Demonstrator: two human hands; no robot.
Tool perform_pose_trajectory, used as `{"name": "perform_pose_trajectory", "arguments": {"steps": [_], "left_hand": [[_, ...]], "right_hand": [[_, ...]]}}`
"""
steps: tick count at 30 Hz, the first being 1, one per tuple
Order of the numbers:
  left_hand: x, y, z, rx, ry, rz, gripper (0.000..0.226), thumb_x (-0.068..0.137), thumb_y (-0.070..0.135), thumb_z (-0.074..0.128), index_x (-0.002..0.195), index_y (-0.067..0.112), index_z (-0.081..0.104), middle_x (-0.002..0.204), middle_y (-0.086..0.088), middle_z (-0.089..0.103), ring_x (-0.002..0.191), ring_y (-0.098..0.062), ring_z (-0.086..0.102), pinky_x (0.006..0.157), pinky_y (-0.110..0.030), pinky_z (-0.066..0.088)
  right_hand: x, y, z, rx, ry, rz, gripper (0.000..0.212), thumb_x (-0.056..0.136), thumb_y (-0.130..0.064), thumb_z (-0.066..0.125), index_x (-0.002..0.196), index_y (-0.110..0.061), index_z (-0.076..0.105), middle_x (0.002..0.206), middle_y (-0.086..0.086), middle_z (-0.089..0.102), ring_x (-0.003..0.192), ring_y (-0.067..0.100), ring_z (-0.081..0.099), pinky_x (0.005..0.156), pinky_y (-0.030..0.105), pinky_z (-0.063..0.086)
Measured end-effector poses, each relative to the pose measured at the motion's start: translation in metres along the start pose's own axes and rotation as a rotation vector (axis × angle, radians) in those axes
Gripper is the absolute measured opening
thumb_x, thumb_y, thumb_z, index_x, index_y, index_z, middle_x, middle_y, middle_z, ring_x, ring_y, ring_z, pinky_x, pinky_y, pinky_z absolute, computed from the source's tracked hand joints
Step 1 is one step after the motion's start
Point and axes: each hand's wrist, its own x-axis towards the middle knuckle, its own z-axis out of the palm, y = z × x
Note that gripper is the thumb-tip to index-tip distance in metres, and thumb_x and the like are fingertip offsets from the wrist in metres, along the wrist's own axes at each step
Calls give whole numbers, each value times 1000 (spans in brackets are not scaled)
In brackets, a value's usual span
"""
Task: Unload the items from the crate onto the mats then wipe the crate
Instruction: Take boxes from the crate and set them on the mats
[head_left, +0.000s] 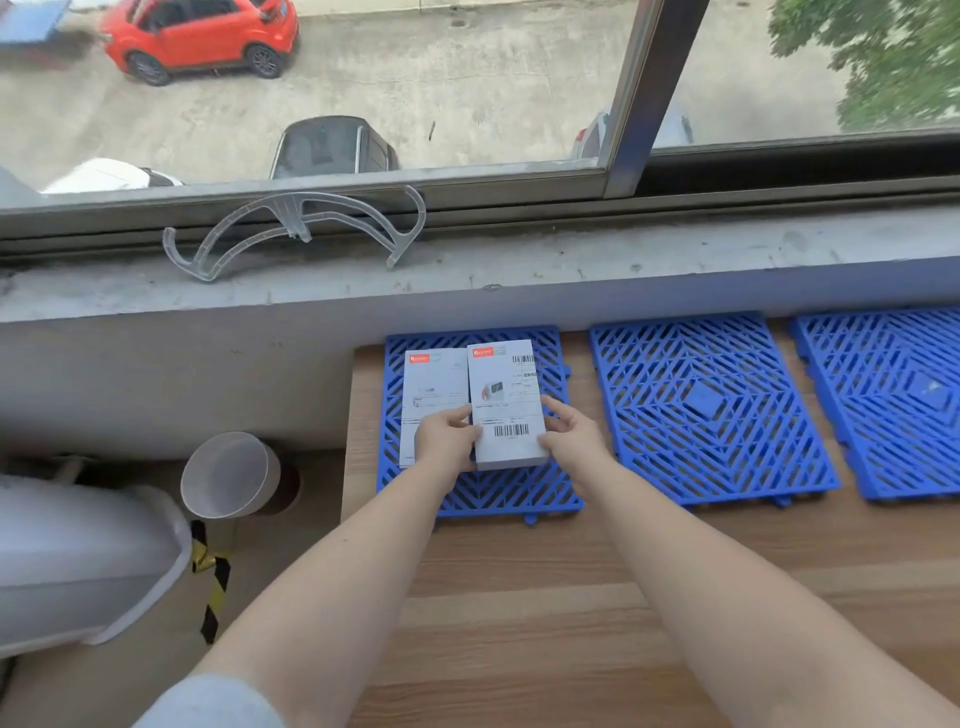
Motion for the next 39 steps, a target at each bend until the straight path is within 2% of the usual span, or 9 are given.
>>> {"name": "perform_pose_trajectory", "arguments": {"steps": [6, 12, 14, 18, 21, 28, 33, 36, 39], "left_hand": [[8, -1, 5, 98, 62, 1, 45, 89, -3, 66, 132, 9, 60, 120, -11, 64, 105, -30, 64, 76, -51, 60], [10, -1, 8, 154, 78, -8, 46, 90, -8, 60, 132, 11, 61, 110, -3, 62, 104, -29, 63, 76, -48, 61], [12, 0, 8, 168, 77, -15, 48, 90, -11, 57, 131, 13, 61, 109, -2, 62, 103, -29, 63, 75, -47, 61], [11, 2, 6, 222, 98, 1, 52, 87, -11, 52, 131, 16, 61, 106, -5, 64, 89, -25, 66, 75, -38, 61], [8, -1, 1, 236, 82, 42, 50, 87, -6, 53, 132, 14, 60, 93, -3, 65, 76, -20, 62, 80, -36, 59], [-8, -2, -23, 337, 129, 230, 48, 90, 0, 52, 132, 21, 58, 122, 1, 61, 99, -11, 58, 71, -23, 48], [-15, -4, -35, 447, 55, 275, 52, 90, 3, 55, 137, 25, 54, 134, 1, 56, 112, -11, 52, 82, -26, 45], [-20, -1, -36, 616, -9, 361, 52, 91, 11, 56, 141, 26, 51, 143, 2, 49, 129, -17, 46, 97, -32, 43], [-26, 5, -35, 830, -47, 486, 50, 93, 22, 58, 142, 25, 48, 147, 2, 45, 139, -21, 35, 110, -41, 36]], "right_hand": [[6, 8, 3, 60, 19, 2, 60, 91, 14, 45, 140, -21, 49, 131, 2, 61, 101, 12, 59, 92, 36, 54], [7, 13, 2, 83, -13, 3, 66, 89, 19, 45, 145, -17, 43, 143, 0, 51, 126, 10, 50, 70, 15, 49], [8, 15, 1, 93, -26, 3, 68, 88, 20, 45, 146, -16, 42, 145, 1, 50, 133, 13, 46, 70, 15, 50], [15, 18, -3, 75, -55, 1, 68, 89, 17, 49, 146, -17, 42, 146, 1, 49, 134, 14, 46, 89, 26, 51], [16, 19, -5, 40, -88, -8, 67, 89, 15, 49, 146, -19, 41, 146, 1, 49, 131, 15, 49, 79, 25, 52], [9, 7, -3, -103, -126, -53, 64, 92, 15, 46, 146, -18, 41, 146, 0, 46, 128, 14, 46, 105, 39, 46], [1, -1, -4, -250, -80, -142, 67, 91, 12, 51, 149, -19, 36, 153, 0, 38, 138, 18, 39, 97, 27, 43], [-9, -7, -6, -384, -46, -226, 67, 90, 8, 54, 147, -24, 39, 152, -5, 39, 115, 15, 57, 91, 34, 52], [-18, -12, -6, -480, -65, -284, 69, 89, 5, 55, 148, -27, 38, 153, -5, 38, 114, 30, 60, 81, 35, 56]]}}
